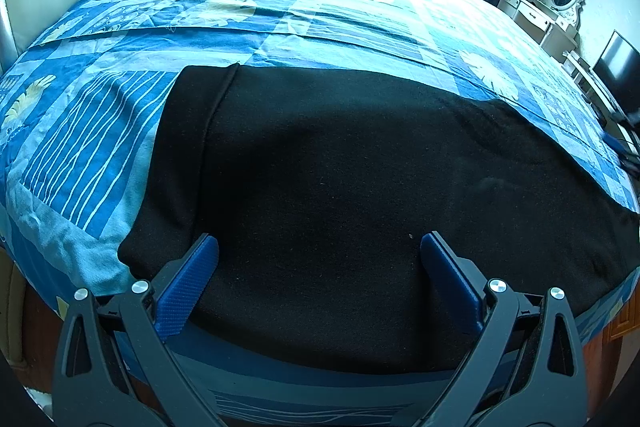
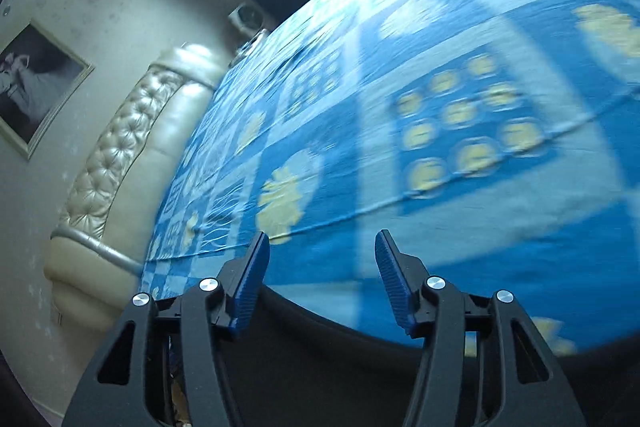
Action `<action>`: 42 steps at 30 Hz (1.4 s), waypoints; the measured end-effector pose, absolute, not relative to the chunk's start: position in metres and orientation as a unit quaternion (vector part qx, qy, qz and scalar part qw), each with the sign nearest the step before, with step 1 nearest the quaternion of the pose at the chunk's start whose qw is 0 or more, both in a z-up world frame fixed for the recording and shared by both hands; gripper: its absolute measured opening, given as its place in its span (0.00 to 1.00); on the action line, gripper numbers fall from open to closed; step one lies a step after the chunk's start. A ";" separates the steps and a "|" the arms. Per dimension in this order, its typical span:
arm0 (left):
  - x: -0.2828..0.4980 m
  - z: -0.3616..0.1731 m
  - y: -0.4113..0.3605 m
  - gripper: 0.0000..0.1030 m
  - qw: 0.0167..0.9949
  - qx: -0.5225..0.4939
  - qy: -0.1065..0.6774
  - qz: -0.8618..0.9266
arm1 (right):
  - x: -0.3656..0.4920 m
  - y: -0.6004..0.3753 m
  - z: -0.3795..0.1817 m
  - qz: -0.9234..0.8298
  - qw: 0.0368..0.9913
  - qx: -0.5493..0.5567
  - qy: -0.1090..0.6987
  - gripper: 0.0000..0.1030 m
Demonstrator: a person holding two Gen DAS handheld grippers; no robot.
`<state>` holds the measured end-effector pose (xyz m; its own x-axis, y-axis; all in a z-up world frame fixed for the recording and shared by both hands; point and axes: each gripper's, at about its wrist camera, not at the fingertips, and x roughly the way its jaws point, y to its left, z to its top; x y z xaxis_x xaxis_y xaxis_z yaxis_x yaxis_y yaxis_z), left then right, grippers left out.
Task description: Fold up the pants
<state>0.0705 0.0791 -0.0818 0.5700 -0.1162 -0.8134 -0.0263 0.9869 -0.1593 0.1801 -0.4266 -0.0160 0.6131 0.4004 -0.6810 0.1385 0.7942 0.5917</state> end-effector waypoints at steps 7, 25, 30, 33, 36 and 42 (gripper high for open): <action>0.071 -0.083 0.079 0.98 0.883 -0.073 0.464 -0.026 | 0.056 -0.575 0.013 -0.056 0.849 0.377 0.365 0.60; 0.073 -0.082 0.081 0.98 0.880 -0.076 0.468 -0.023 | -0.121 -0.719 -0.055 -0.194 0.782 0.502 0.314 0.63; 0.073 -0.081 0.083 0.98 0.880 -0.078 0.467 -0.028 | -0.116 -0.698 -0.067 -0.140 0.774 0.541 0.296 0.65; 0.072 -0.081 0.084 0.98 0.880 -0.079 0.467 -0.031 | -0.117 -0.686 -0.071 -0.130 0.768 0.554 0.293 0.66; 0.073 -0.080 0.085 0.98 0.879 -0.081 0.469 -0.034 | -0.119 -0.671 -0.074 -0.129 0.768 0.556 0.290 0.66; 0.073 -0.080 0.085 0.98 0.878 -0.083 0.470 -0.039 | -0.125 -0.647 -0.080 -0.123 0.758 0.586 0.257 0.66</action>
<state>0.0733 0.0855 -0.0802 0.5550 -0.1461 -0.8190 -0.0097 0.9833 -0.1820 -0.1248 -0.6474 -0.0801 0.8376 0.1139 -0.5343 0.4884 0.2819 0.8258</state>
